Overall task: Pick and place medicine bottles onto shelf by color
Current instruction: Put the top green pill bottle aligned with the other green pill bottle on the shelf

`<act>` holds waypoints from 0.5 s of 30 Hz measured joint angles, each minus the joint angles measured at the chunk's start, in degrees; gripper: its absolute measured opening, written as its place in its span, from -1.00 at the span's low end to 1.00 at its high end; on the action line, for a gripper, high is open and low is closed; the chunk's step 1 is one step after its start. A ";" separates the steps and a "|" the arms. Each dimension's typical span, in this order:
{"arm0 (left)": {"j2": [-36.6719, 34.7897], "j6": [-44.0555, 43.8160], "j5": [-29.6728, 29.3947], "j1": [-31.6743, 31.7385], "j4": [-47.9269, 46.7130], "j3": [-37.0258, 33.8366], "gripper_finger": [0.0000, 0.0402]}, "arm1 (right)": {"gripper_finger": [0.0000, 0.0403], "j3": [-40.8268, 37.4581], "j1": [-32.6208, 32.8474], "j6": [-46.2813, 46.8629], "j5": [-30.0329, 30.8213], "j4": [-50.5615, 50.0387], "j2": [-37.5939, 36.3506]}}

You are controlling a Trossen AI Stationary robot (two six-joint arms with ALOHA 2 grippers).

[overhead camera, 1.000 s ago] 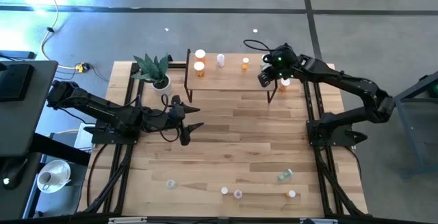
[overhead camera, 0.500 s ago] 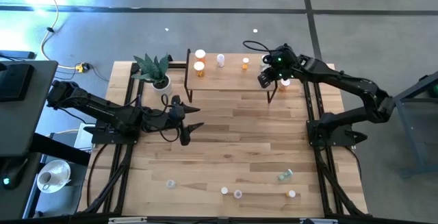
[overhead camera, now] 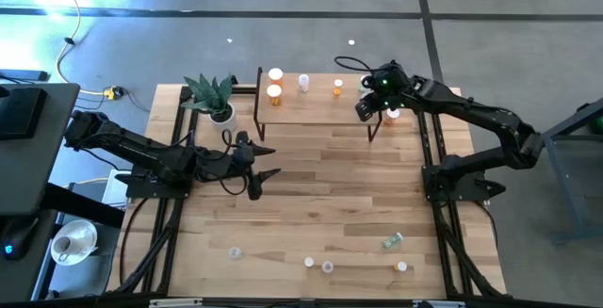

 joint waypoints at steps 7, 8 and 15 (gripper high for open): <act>0.00 -0.10 0.00 -0.02 0.00 0.00 0.34 | -0.46 0.00 0.00 0.00 0.00 0.08 -0.02; -0.02 -0.10 0.00 0.00 0.00 0.00 0.34 | -0.46 0.00 0.00 0.01 0.00 0.22 -0.02; 0.00 -0.04 0.00 -0.02 0.00 0.00 0.34 | -0.46 0.00 -0.04 0.01 0.95 1.78 0.01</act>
